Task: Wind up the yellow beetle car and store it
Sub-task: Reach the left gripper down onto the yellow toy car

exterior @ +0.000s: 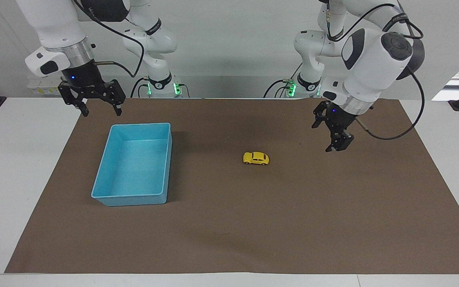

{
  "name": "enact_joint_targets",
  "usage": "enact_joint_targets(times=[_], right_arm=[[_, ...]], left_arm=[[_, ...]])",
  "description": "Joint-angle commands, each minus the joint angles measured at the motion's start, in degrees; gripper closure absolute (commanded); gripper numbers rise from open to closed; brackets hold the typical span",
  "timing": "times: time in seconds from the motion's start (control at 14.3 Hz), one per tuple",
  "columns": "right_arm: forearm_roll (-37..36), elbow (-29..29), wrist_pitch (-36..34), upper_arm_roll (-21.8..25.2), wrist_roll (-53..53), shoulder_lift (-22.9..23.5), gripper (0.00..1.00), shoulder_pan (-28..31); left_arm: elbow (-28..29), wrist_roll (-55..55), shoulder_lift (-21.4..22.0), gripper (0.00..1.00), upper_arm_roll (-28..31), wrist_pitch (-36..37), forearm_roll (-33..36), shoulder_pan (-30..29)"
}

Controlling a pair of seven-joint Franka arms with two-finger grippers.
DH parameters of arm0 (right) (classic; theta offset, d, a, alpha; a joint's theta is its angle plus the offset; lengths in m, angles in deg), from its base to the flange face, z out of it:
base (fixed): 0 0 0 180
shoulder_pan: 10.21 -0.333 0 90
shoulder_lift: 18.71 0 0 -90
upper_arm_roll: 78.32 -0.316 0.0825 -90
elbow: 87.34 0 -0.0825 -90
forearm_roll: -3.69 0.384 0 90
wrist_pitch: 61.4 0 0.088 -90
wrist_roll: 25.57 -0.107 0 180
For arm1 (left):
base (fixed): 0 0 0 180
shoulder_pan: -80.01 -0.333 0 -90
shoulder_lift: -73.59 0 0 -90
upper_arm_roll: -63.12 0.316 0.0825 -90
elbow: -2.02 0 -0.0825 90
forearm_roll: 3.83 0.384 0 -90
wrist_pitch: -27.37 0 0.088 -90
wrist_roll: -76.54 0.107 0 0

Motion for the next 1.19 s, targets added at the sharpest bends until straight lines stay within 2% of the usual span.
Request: enact_joint_targets(times=[0.0,0.21,0.63,1.12], right_arm=[[0.57,-0.44,-0.43,-0.20,-1.03,-0.77,0.00,0.36],[0.57,-0.53,-0.43,-0.20,-1.03,-0.77,0.00,0.35],[0.57,-0.70,-1.39,-0.20,-0.94,-1.21,0.00,0.36],[0.57,-0.71,-1.39,-0.20,-0.86,-1.21,0.00,0.36]], left_arm=[[5.44,3.83,-0.22,0.00,0.96,-6.27,-1.01,4.24],[10.53,6.20,-1.72,0.00,0.96,-14.08,-1.01,8.02],[23.36,5.42,-1.46,0.00,1.14,-31.05,-1.01,15.15],[28.48,3.06,-2.59,0.00,1.14,-37.58,-1.01,18.93]])
